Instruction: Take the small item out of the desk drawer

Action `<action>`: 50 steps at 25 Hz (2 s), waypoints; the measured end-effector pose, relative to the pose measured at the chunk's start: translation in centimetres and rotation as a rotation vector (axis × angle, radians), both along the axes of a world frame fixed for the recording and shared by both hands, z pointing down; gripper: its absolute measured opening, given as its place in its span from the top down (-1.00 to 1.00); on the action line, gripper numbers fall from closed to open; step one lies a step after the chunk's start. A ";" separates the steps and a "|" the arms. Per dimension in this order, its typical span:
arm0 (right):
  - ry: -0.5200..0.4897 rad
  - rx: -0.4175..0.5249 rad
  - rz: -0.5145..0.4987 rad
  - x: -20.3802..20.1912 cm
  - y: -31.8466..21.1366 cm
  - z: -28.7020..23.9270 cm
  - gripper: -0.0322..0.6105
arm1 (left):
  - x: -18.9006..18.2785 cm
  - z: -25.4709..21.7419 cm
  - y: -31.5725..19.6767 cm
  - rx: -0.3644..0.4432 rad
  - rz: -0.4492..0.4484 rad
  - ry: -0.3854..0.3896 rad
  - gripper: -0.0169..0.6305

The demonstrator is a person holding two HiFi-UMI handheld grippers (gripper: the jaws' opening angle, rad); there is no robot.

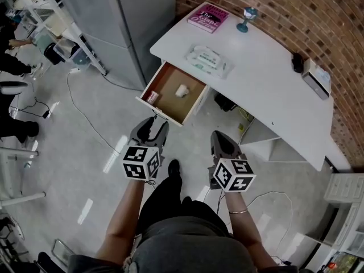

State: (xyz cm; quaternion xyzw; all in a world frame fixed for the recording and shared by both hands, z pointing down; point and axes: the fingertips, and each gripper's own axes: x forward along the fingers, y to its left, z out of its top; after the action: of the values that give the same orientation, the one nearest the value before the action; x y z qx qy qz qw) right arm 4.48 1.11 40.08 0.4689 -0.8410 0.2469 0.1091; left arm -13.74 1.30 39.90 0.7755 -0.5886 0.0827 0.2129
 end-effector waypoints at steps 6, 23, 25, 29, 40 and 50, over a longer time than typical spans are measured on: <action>0.017 0.008 0.035 -1.4 -3.9 -0.3 0.89 | -2.3 0.2 -3.8 0.008 0.012 -0.015 0.36; 0.036 -0.017 0.117 -0.5 -8.1 1.5 0.89 | -3.7 2.9 -9.9 -0.059 0.044 -0.061 0.35; 0.030 -0.030 0.120 -0.4 -8.6 2.1 0.89 | -3.5 3.4 -10.6 -0.069 0.049 -0.065 0.35; 0.023 -0.044 0.120 -0.9 -9.8 2.9 0.89 | -3.5 4.4 -12.2 -0.092 0.058 -0.083 0.35; 0.014 -0.114 0.143 -0.4 -11.8 7.1 0.89 | -1.2 8.9 -16.9 -0.150 0.125 -0.147 0.35; 0.023 -0.172 0.134 -1.5 -12.5 11.4 0.89 | -0.1 15.2 -20.0 -0.242 0.189 -0.239 0.32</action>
State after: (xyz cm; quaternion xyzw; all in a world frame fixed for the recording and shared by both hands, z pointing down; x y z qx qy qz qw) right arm 2.96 -11.41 51.48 0.5160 -0.7821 0.3193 0.1420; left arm -13.86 -18.72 55.07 0.7809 -0.5199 0.2638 0.2244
